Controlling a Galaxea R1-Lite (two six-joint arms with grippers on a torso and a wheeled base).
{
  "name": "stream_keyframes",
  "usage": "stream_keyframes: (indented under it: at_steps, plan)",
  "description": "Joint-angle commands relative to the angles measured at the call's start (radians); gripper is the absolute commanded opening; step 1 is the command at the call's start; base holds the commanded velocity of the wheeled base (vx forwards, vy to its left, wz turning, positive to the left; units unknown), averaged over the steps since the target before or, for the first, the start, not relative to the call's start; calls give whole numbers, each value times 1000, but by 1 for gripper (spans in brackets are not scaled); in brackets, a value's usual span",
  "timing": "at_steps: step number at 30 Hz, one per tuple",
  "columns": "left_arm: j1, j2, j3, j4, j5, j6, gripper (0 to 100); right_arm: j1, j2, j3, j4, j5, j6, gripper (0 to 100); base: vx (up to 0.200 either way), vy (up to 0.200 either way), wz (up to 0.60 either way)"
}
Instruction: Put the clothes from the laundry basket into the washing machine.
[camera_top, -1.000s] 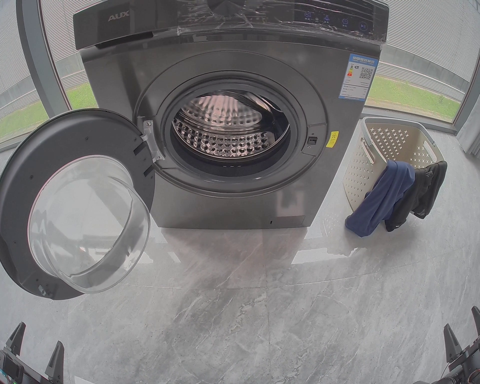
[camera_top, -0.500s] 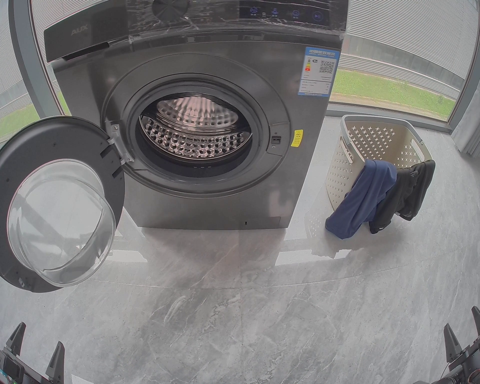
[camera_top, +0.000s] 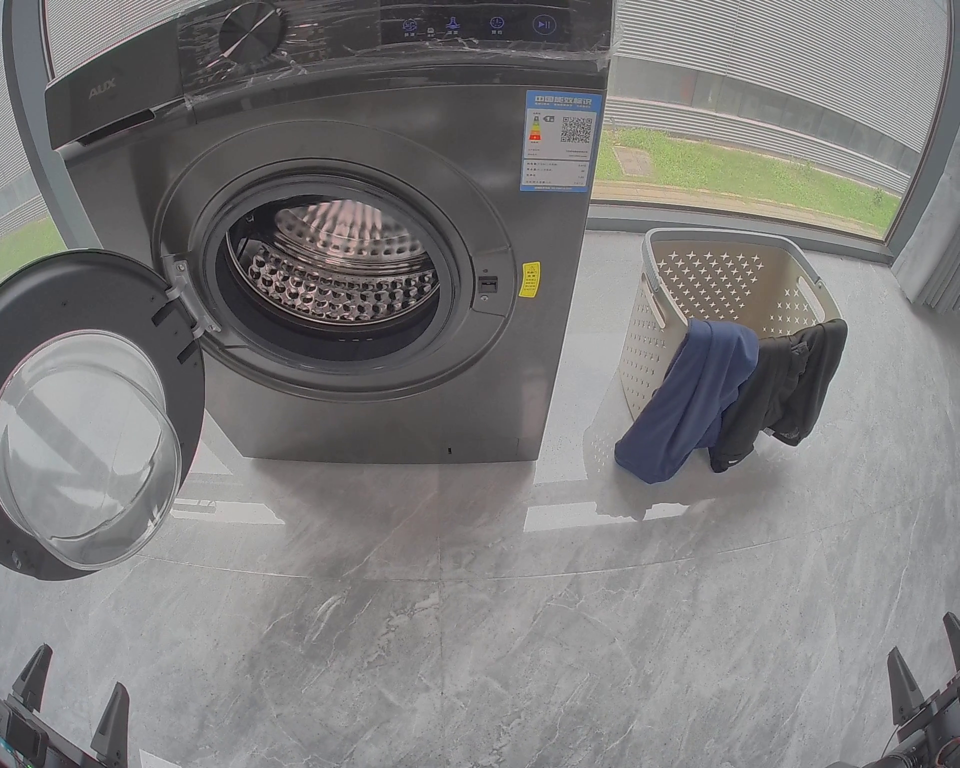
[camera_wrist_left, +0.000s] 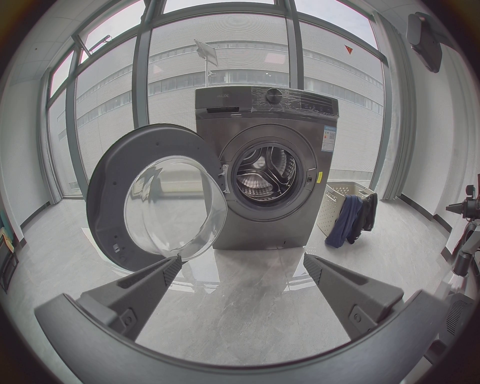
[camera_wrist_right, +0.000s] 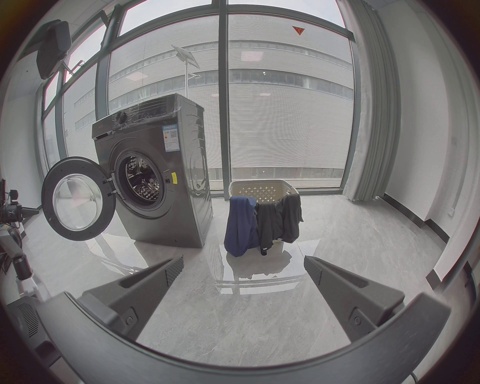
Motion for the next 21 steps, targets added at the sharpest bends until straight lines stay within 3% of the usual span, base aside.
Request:
stream_keyframes:
  at_steps: [1, 3, 18, 21]
  plan:
    - [0, -12, 16, 0, 5, -7, 100, 0, -4, 18, 0, 0, 0, 100, 0, 0, 0]
    - [0, -12, 15, -2, 8, -24, 100, 0, -4, 18, 0, 0, 0, 100, 100, 0, 0]
    - [0, -12, 15, 0, 8, -36, 100, 0, -4, 18, -2, 2, 0, 100, 200, 0, 0]
    - [0, -12, 15, 0, 8, -36, 100, 0, -4, 18, 0, 2, 0, 100, 0, 0, 0]
